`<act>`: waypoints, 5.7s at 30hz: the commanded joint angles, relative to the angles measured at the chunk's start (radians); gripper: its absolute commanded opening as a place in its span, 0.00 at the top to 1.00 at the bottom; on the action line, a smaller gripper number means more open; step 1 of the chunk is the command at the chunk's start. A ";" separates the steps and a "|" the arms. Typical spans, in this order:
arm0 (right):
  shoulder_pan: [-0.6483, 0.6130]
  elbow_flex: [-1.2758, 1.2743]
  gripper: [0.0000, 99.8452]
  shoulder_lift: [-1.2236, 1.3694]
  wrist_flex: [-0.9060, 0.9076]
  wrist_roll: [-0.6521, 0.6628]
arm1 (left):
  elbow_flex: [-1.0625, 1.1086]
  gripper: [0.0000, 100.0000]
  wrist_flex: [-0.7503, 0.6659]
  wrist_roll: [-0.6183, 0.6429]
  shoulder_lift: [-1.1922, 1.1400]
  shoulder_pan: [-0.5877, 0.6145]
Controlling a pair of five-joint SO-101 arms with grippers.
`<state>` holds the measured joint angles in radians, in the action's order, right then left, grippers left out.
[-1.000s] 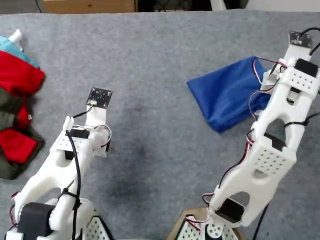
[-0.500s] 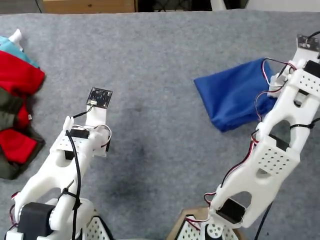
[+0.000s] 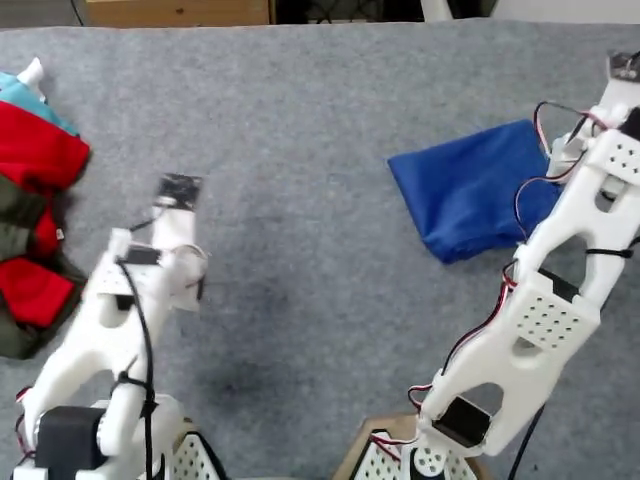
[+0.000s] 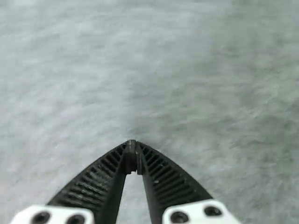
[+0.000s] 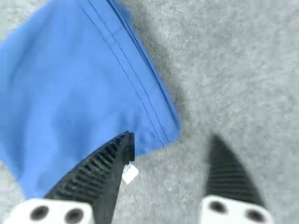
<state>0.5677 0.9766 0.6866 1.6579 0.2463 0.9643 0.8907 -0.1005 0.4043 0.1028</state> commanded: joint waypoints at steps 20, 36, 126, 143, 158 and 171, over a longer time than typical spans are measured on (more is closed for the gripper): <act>-0.129 -0.584 0.99 -0.383 0.000 -0.049 | -0.753 0.71 0.499 -0.040 0.029 0.900; -0.278 -1.423 0.99 -0.840 -0.460 -0.221 | -0.456 0.90 -0.198 -0.034 -0.173 0.855; -0.835 -1.494 0.74 -1.012 -0.629 -0.236 | -0.625 0.73 0.864 0.078 0.391 0.409; -1.419 -0.444 0.74 -0.150 -0.608 -0.249 | -0.133 0.73 0.402 -0.140 0.405 1.326; -1.498 0.549 0.99 0.533 -0.439 -0.084 | -0.042 0.74 0.305 -0.224 0.410 1.480; -1.465 0.697 0.99 0.456 -0.236 -0.086 | -0.041 0.74 0.305 -0.221 0.405 1.471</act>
<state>-0.9145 1.6226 1.2559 1.4154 0.1527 0.9291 1.2052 -0.3199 0.8017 1.5727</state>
